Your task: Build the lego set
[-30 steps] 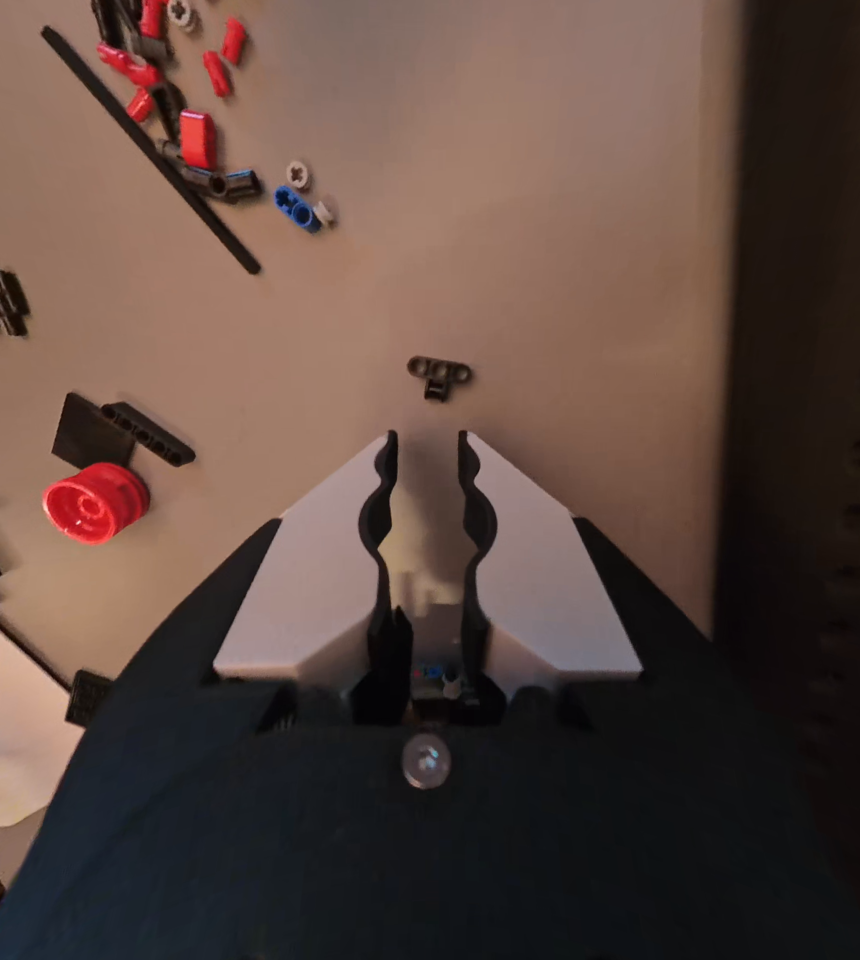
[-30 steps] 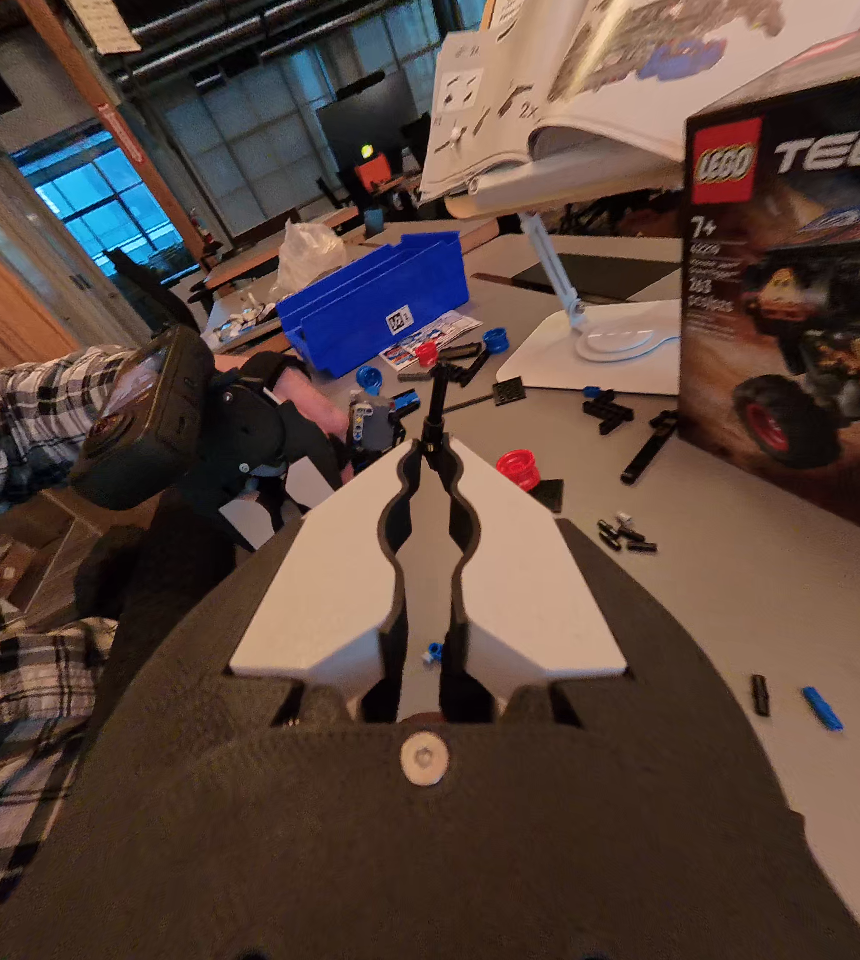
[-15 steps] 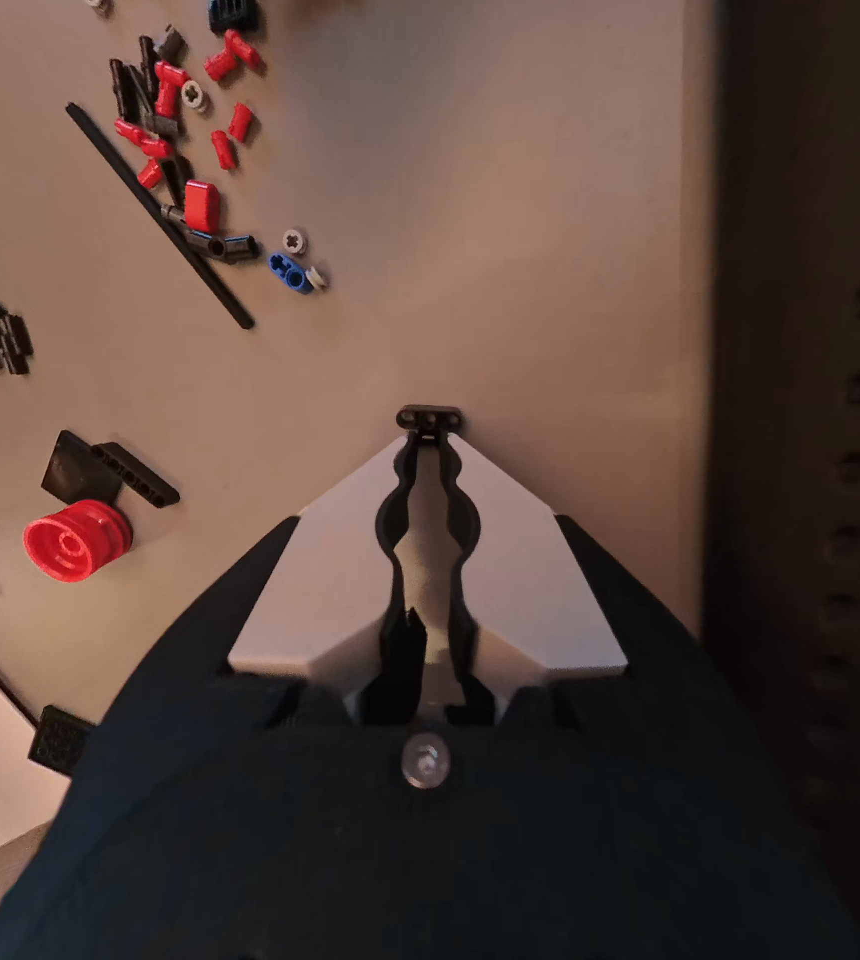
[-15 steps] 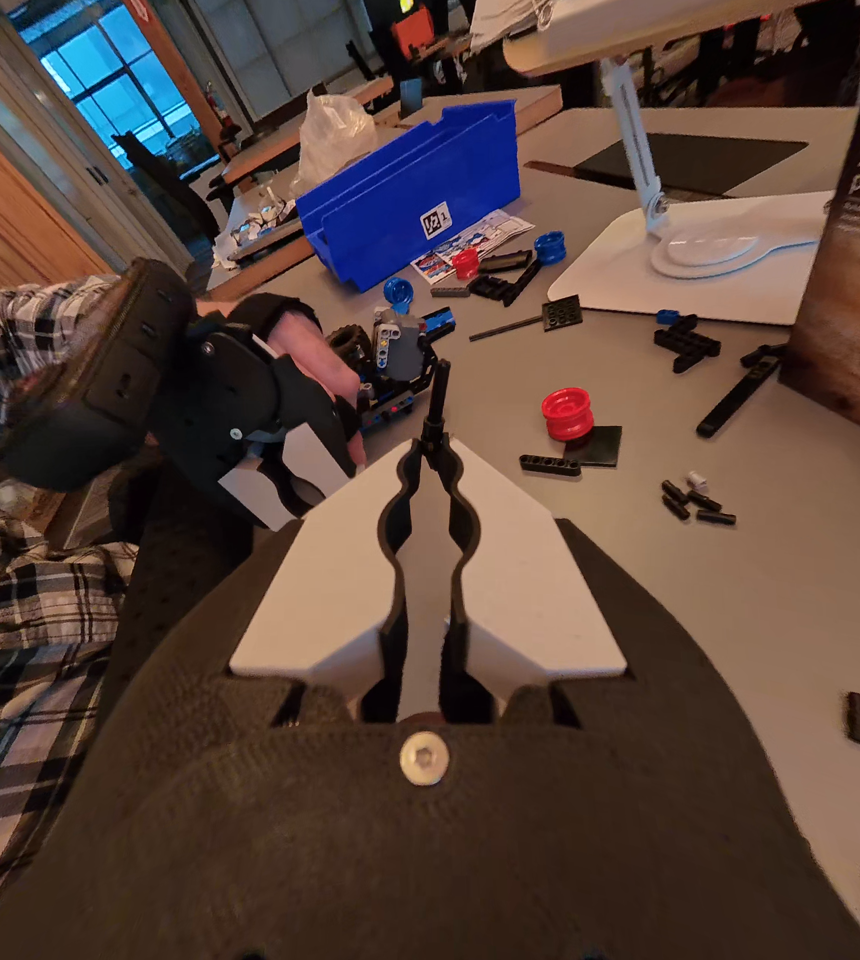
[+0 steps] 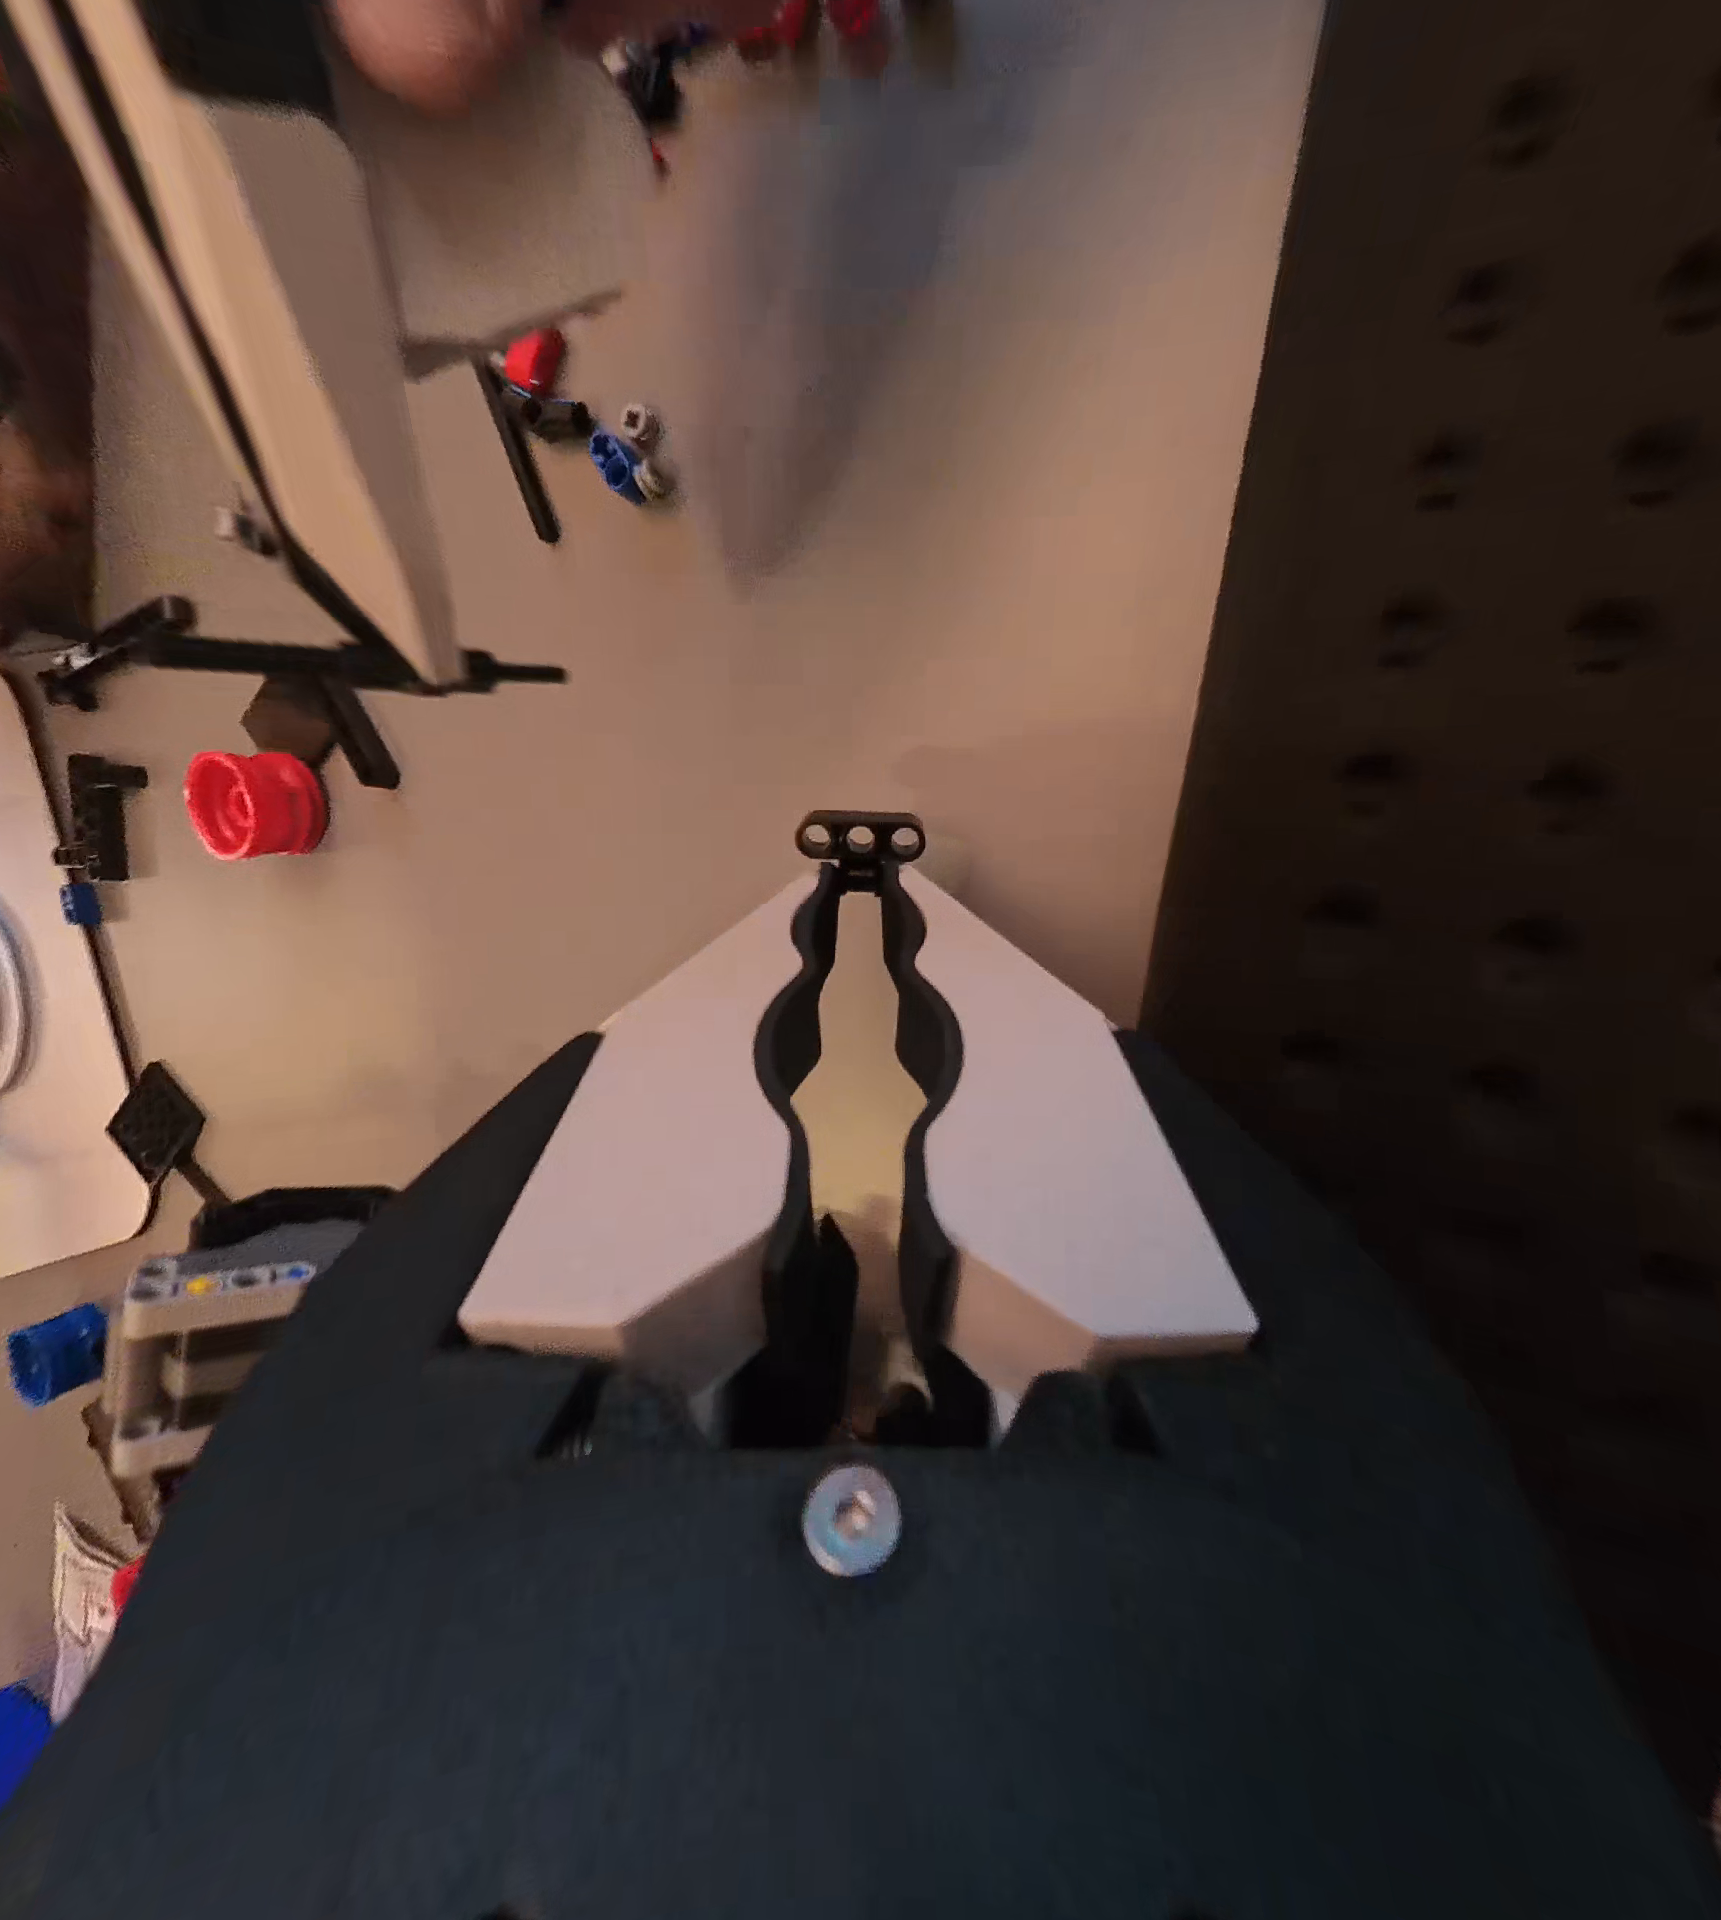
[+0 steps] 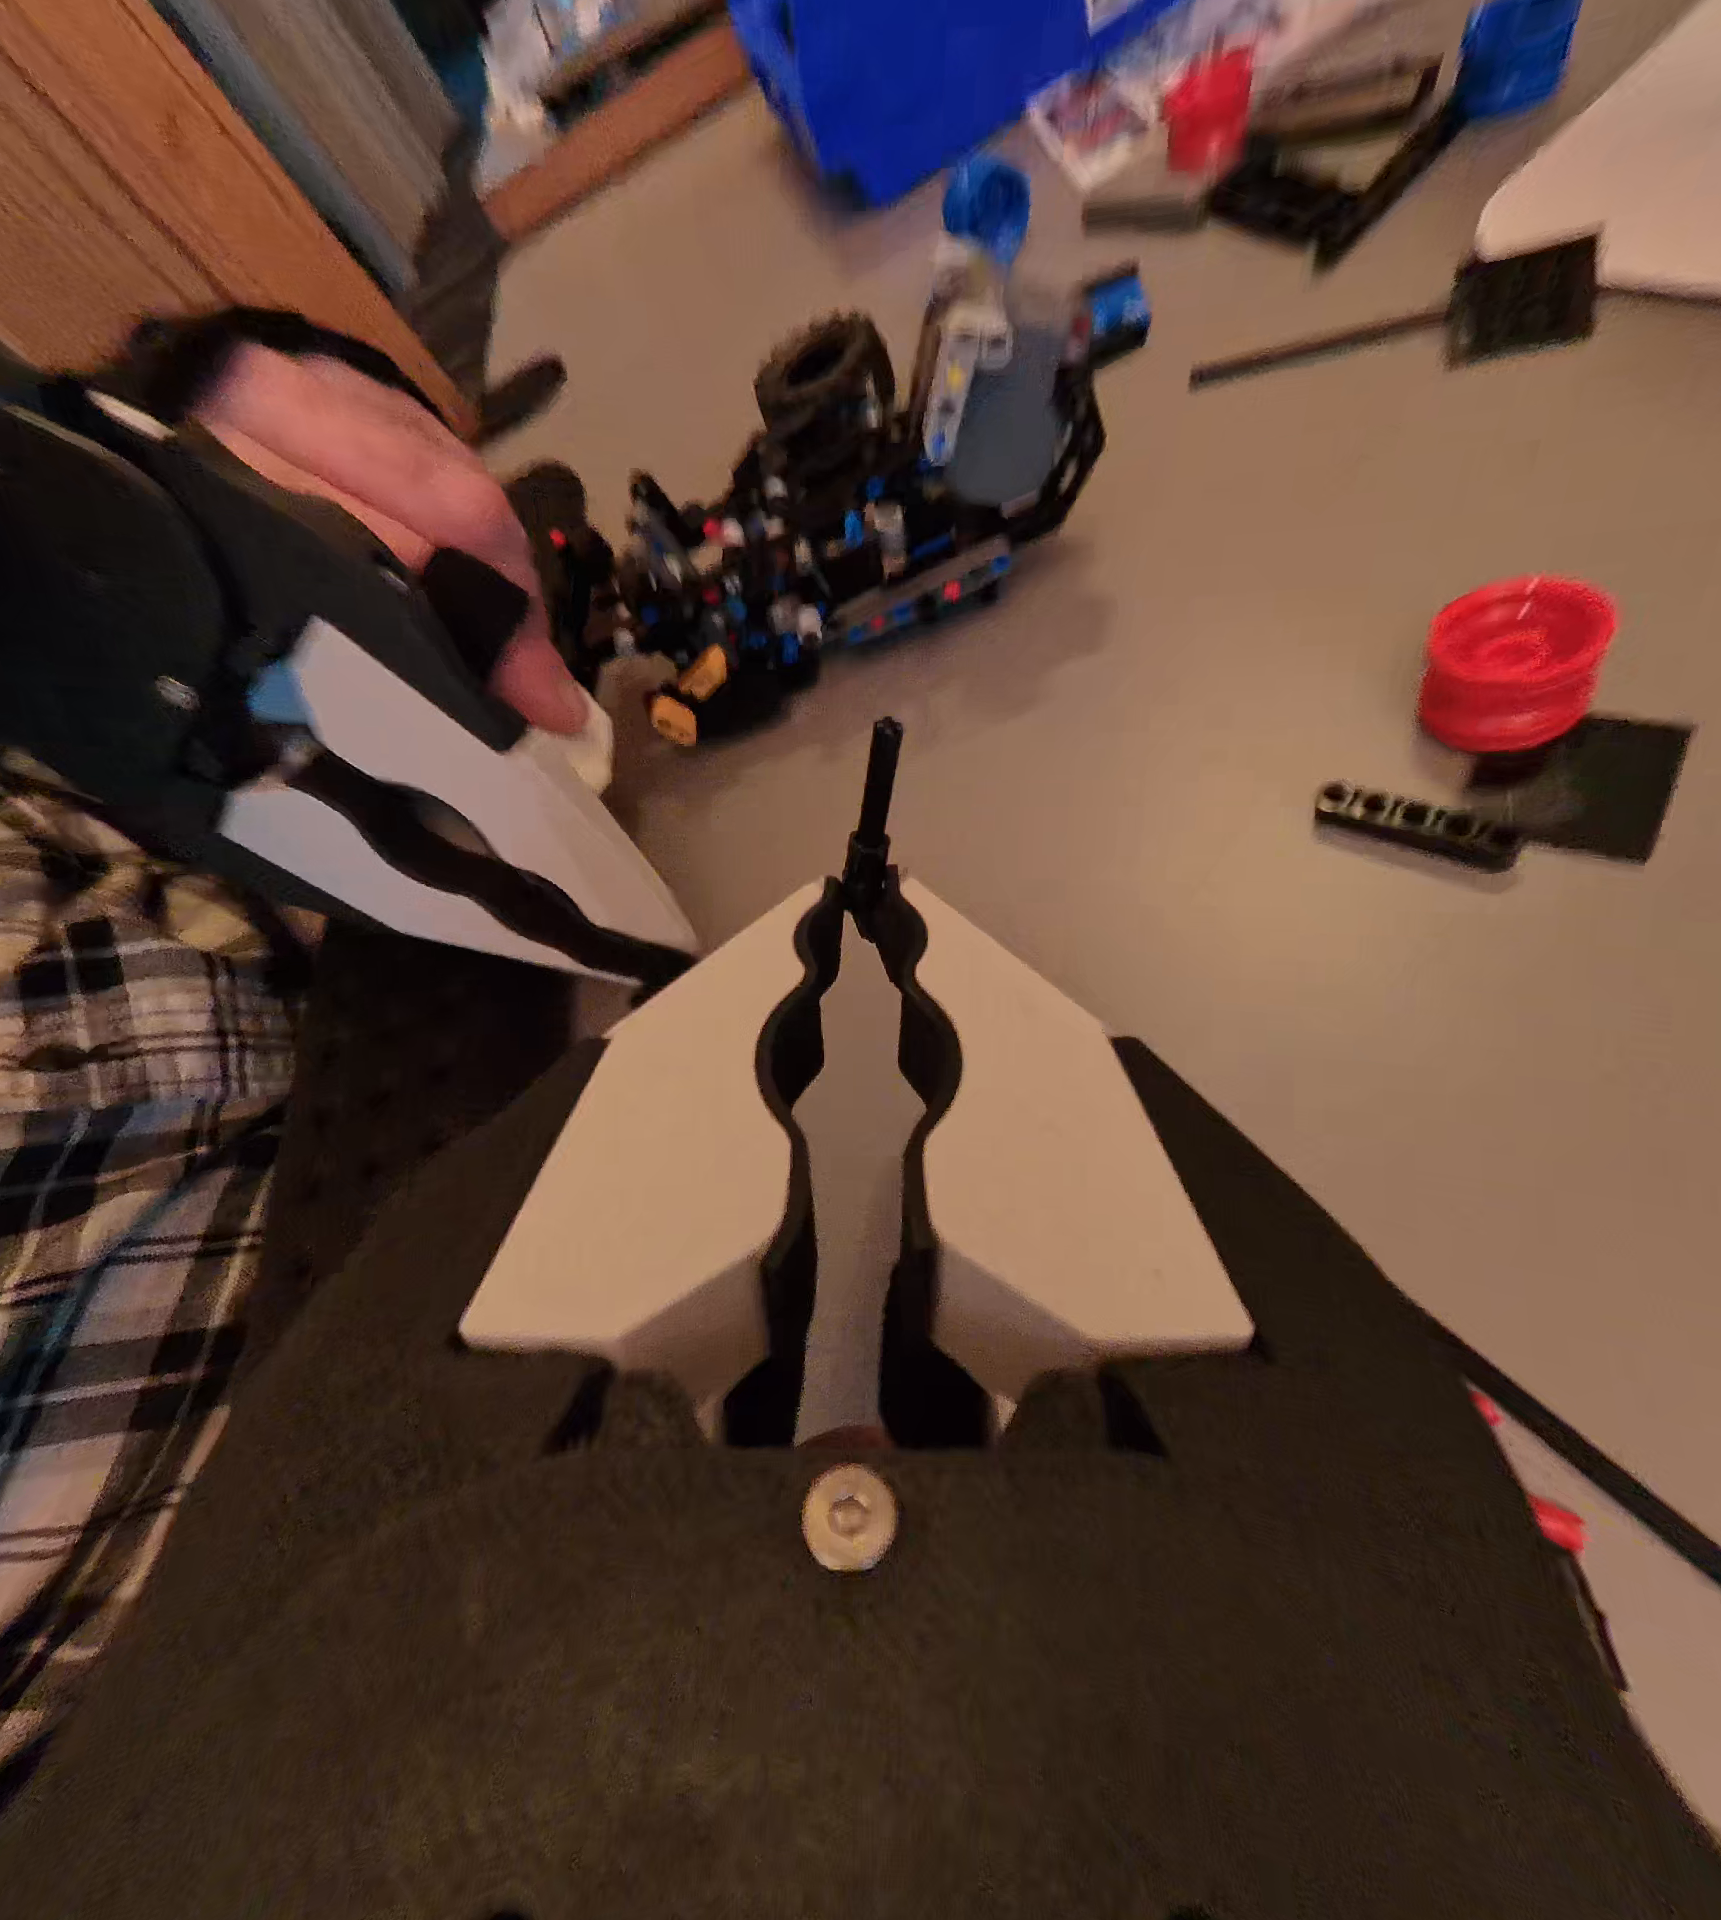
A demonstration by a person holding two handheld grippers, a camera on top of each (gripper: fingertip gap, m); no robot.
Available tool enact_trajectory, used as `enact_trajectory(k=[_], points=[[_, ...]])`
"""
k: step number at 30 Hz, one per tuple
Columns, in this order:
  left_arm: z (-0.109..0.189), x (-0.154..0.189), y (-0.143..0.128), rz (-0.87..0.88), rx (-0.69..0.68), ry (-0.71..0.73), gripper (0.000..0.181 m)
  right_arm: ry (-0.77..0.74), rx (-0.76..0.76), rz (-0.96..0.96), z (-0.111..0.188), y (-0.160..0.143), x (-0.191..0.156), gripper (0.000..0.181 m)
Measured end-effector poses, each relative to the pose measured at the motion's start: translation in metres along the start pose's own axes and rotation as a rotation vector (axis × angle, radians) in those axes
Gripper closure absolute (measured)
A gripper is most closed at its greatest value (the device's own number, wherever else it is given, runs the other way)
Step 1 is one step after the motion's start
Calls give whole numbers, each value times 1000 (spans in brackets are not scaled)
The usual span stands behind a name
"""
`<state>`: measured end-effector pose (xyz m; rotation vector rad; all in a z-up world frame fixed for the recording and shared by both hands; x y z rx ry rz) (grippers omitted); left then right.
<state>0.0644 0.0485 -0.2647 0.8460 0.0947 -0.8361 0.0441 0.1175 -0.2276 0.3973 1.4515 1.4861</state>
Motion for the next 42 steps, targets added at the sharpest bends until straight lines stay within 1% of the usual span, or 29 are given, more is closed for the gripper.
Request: enact_trajectory(k=[2,3,5,8,11,16,23,29,32,42], points=[[6,1,3,15,41,33,175,-18,-107,21,-7,-19,2,176],[10,1,4,31,59,46,175,2,-140,21,-10,-26,-3,176],[17,2,6,48,92,61,175,37,-178,14,-16,-33,-10,176],[23,2,3,71,109,84,175,43,-225,1,-20,-43,-12,176],[28,-2,-5,84,106,116,175,55,-245,-11,-23,-47,-14,176],[32,-5,-9,118,109,133,174,48,-270,-14,-26,-52,-13,176],[34,-18,-13,172,119,183,175,41,-231,10,-21,-43,-13,176],[36,-28,-15,162,97,199,174,22,-288,31,-20,-53,-10,176],[34,-31,-17,163,80,194,174,10,-318,49,-20,-58,-8,176],[14,-33,-22,169,-6,154,175,11,-338,99,-11,-59,-10,176]])
Point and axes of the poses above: each gripper's, where its closed fingertips meet, z back along the fingers, y out of its top, x = y × z across the jaws, the point moved 1 cm from there along z, back along the fingers, and after that the axes turned 15 degrees about x, right-handed, at the moved point
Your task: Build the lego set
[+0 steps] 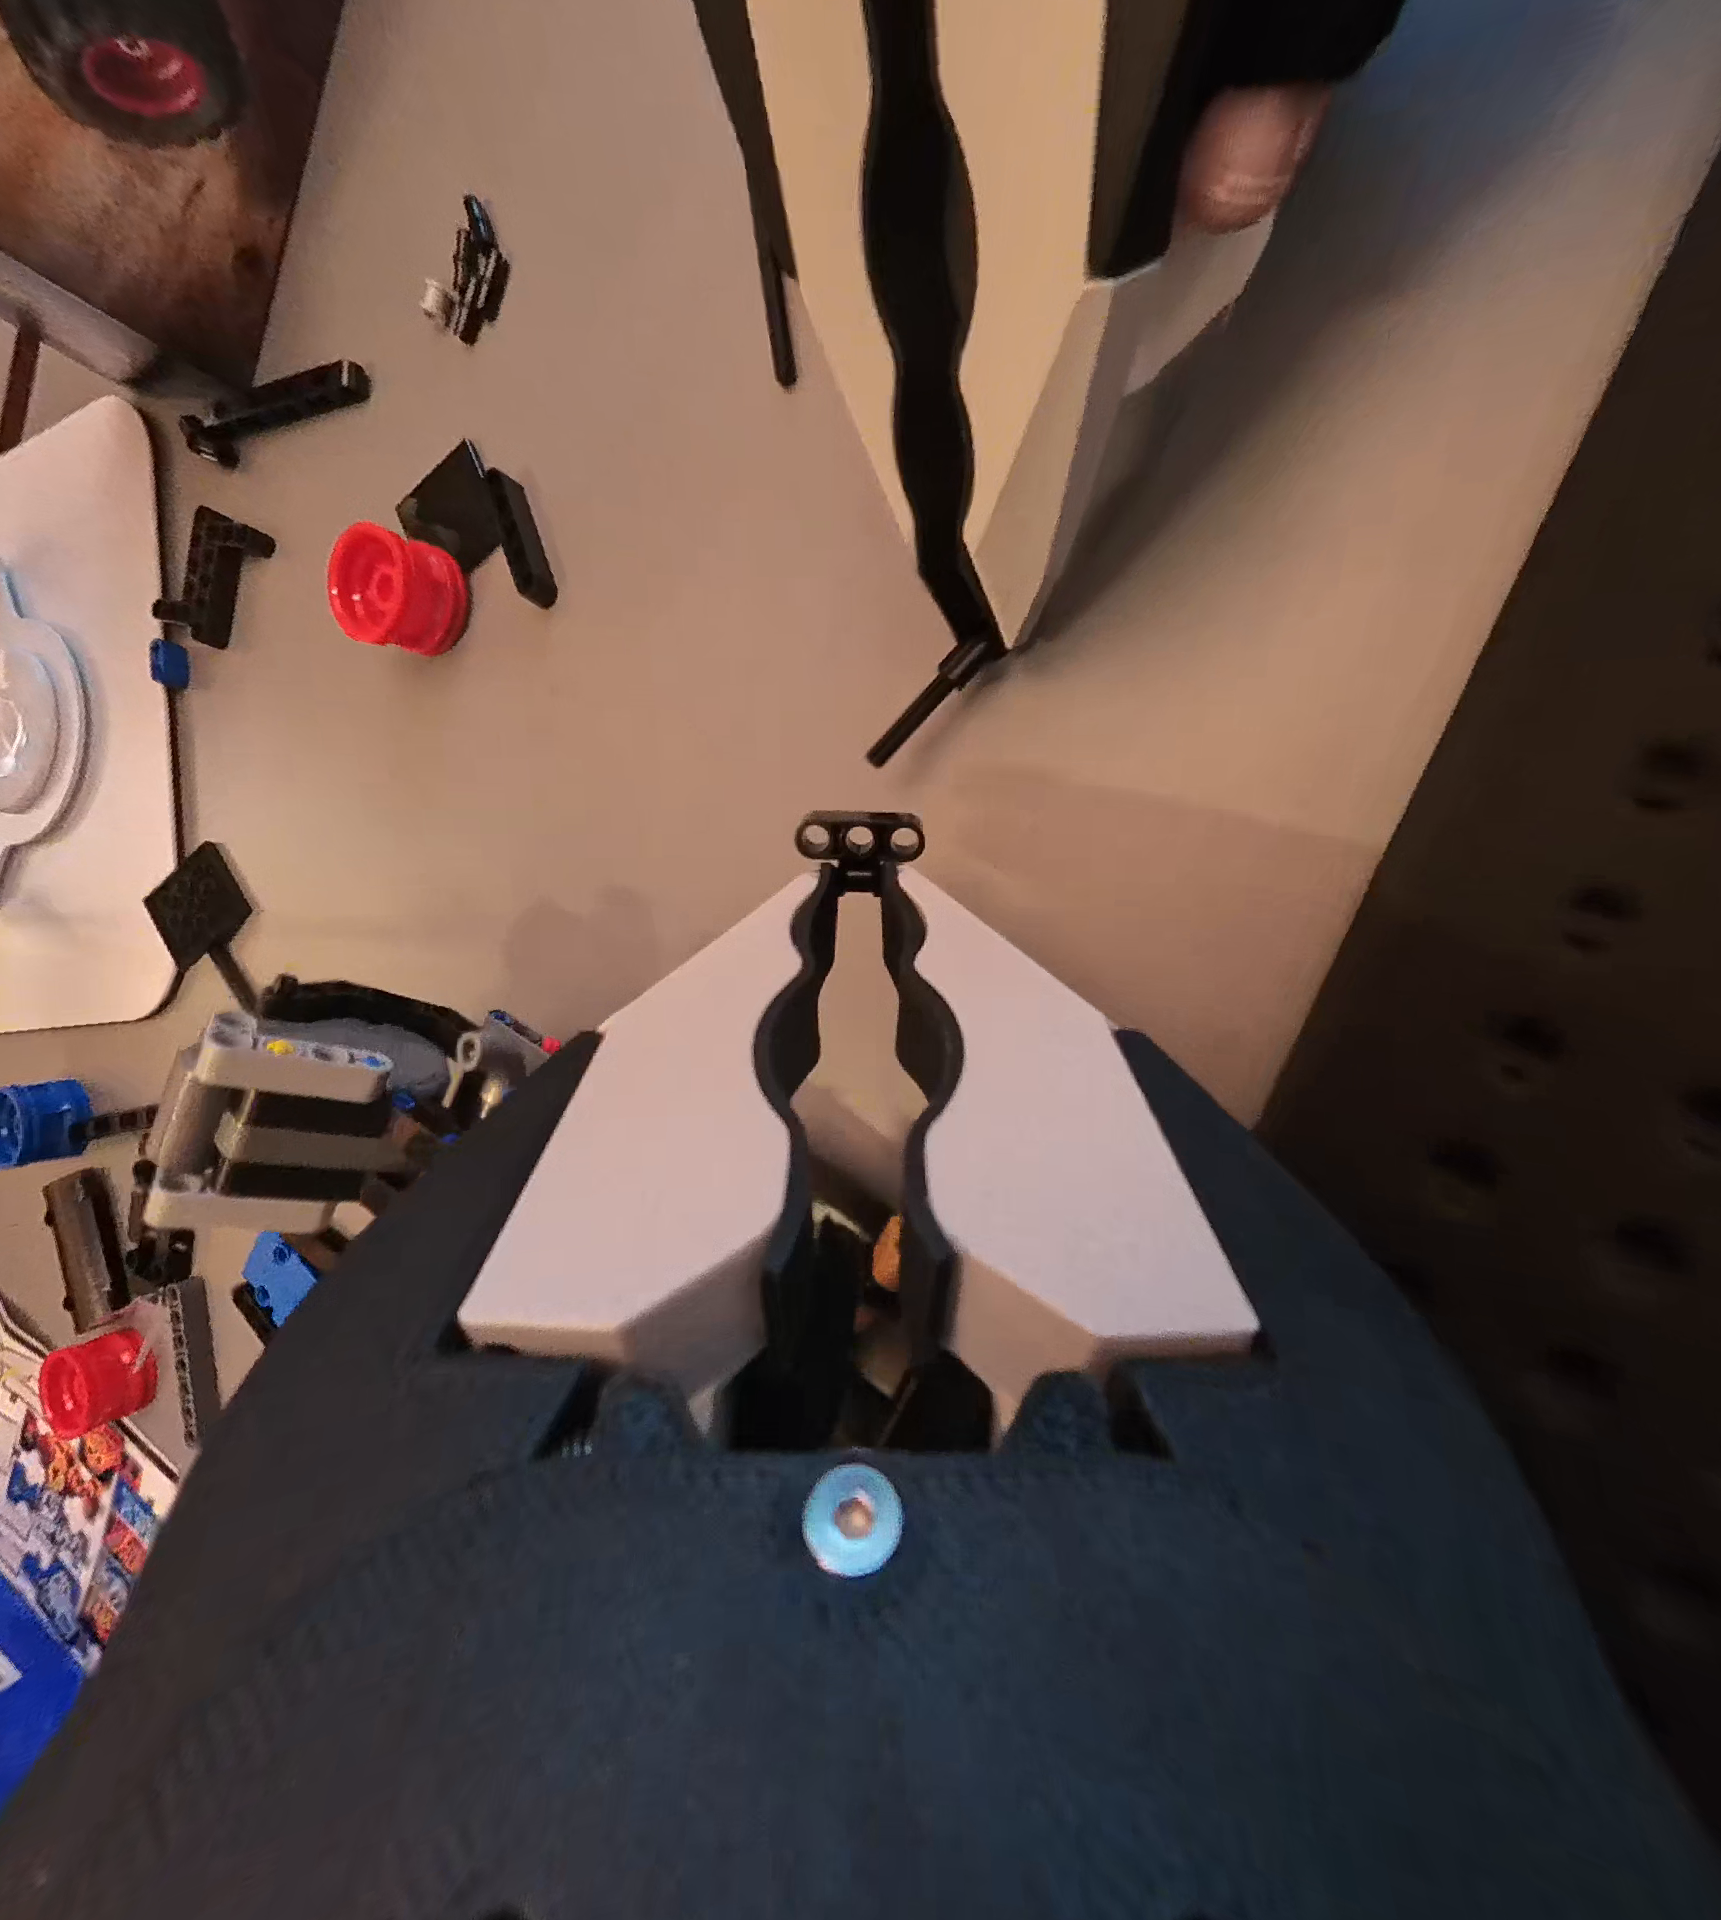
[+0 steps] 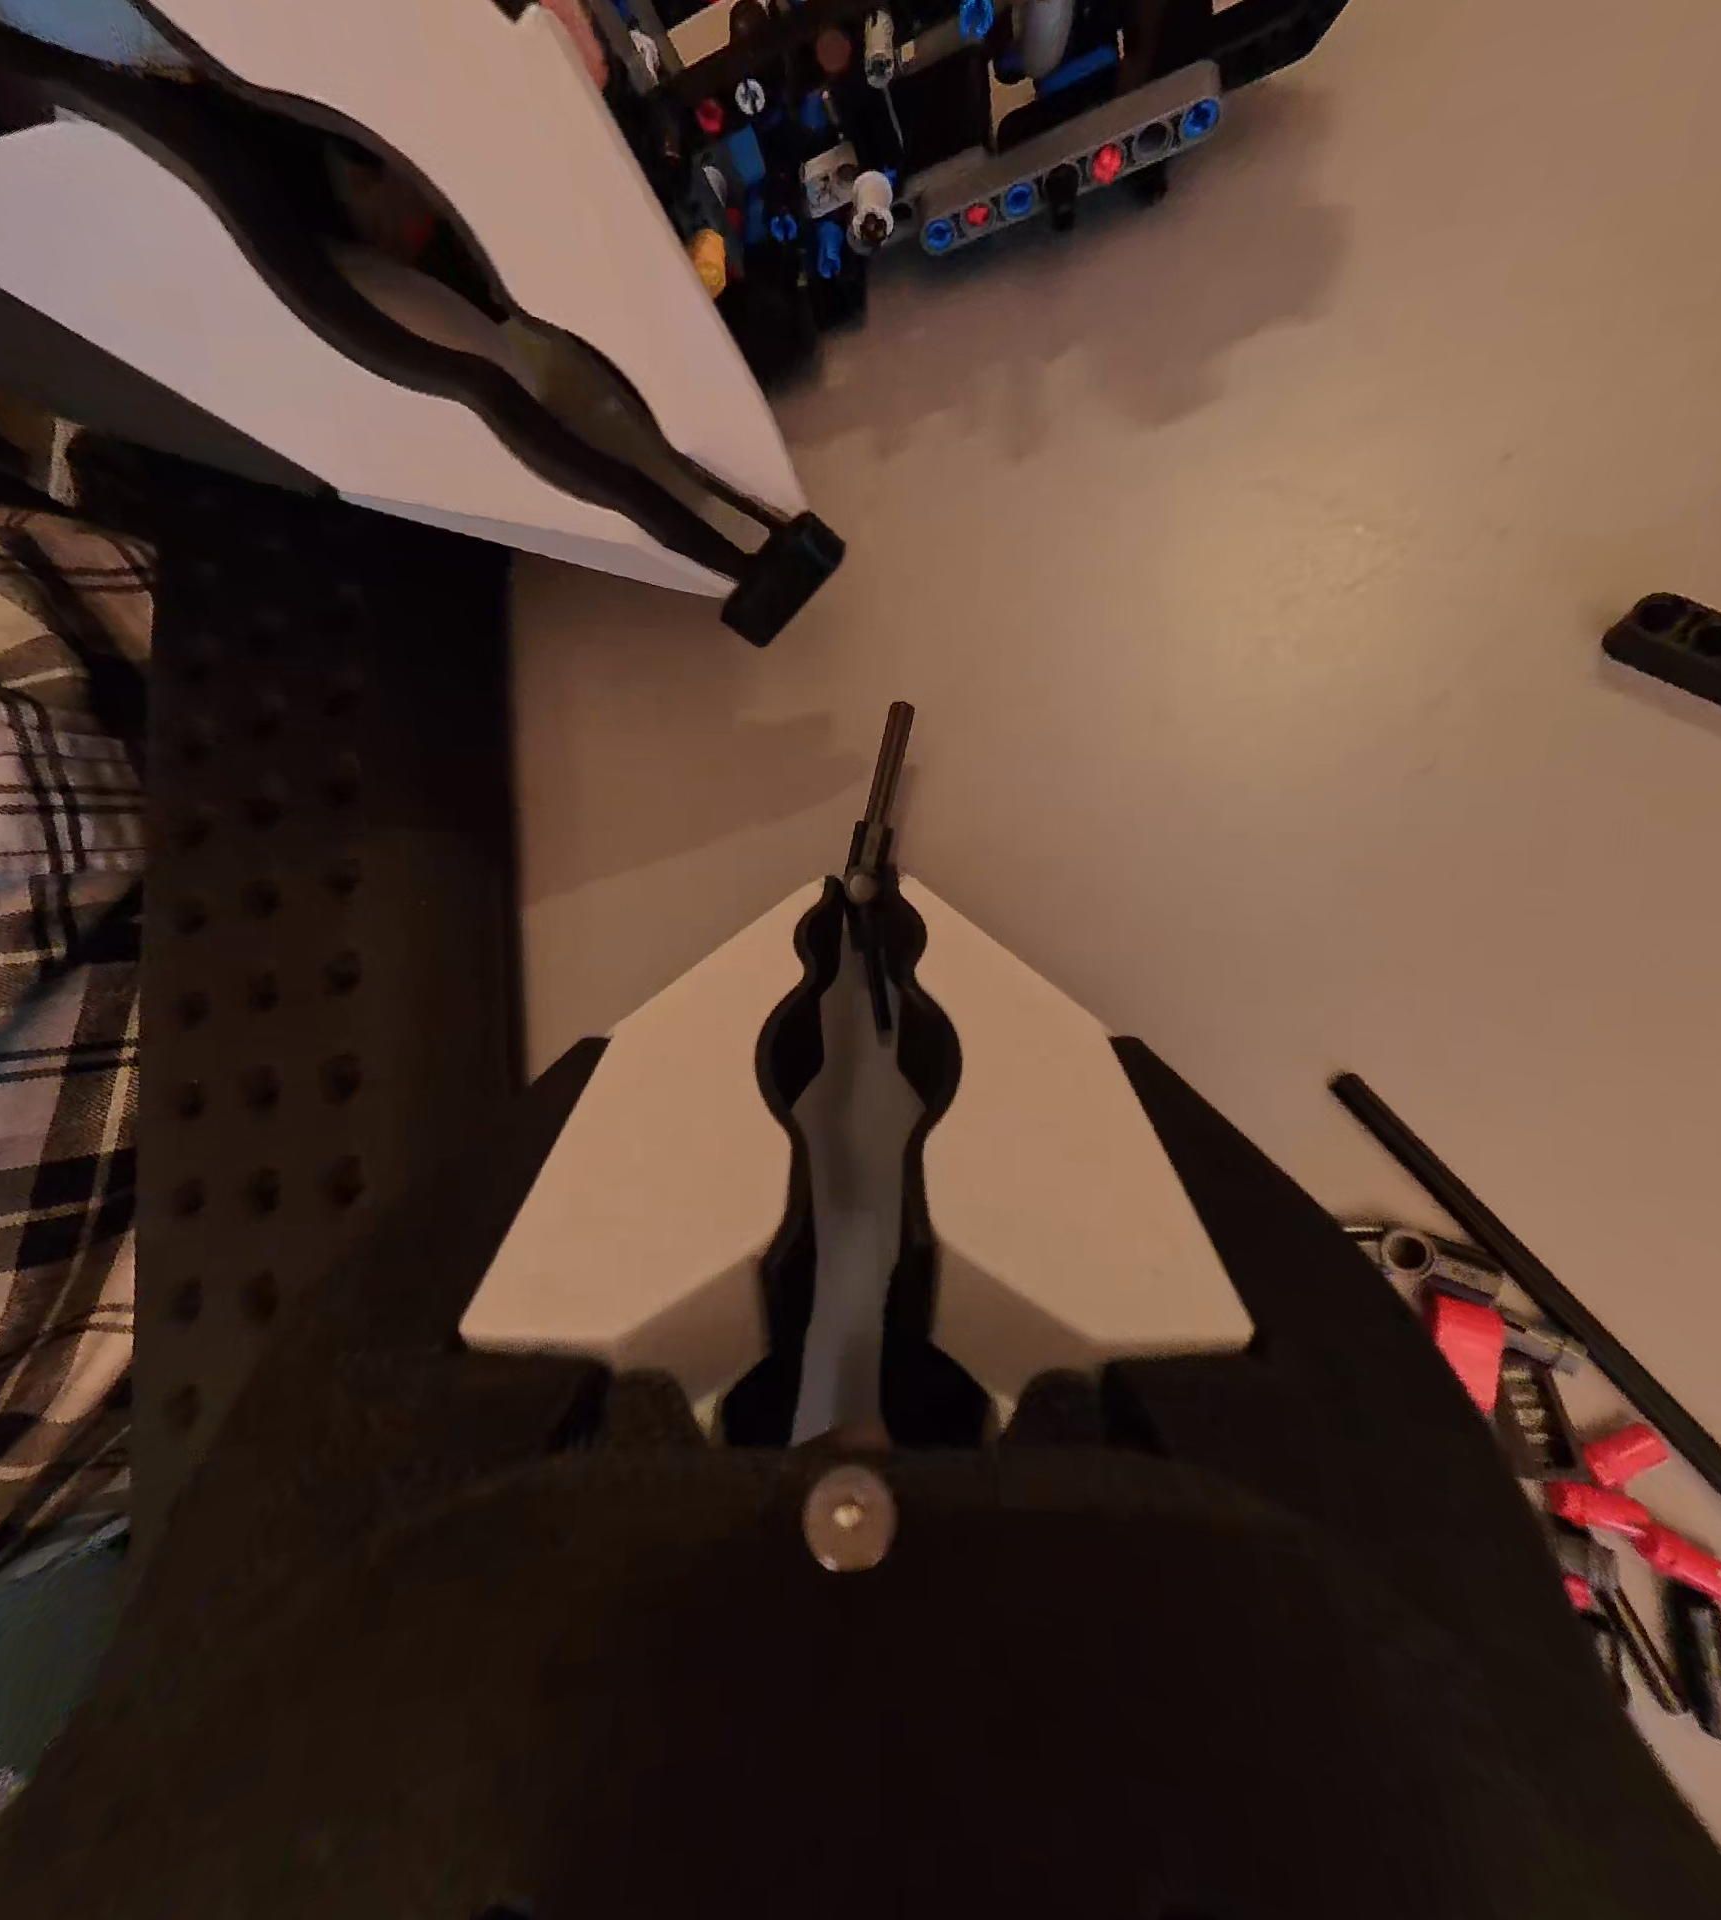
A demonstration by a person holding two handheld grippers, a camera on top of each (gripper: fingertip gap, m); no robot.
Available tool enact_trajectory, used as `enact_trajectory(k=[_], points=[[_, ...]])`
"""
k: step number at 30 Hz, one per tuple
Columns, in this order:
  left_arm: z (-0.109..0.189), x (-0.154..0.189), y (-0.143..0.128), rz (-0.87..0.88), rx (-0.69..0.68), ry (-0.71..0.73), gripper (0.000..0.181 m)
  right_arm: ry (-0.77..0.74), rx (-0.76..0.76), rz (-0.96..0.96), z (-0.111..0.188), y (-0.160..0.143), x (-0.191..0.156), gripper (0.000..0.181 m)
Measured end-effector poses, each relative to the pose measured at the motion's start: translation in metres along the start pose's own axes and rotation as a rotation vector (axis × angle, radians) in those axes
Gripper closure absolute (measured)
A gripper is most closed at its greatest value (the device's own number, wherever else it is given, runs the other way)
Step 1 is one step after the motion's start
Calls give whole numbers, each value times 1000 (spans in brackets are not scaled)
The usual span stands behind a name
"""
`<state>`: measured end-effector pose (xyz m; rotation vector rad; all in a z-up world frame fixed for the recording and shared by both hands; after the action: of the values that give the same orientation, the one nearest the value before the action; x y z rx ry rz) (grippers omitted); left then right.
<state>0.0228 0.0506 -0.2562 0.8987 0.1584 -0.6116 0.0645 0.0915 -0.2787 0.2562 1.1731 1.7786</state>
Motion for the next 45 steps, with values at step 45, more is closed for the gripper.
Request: enact_trajectory(k=[45], points=[[2,-12,29,-239,83,228,175,99,341,-146,-1,56,-16,174]])
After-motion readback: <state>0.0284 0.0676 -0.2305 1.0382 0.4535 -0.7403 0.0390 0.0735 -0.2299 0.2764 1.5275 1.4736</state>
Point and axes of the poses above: each gripper's, where its closed fingertips meet, z back along the fingers, y out of its top, x = y × z across the jaws, the point moved 1 cm from there along z, back along the fingers, and after that the axes turned 15 degrees about x, right-handed, at the moved point
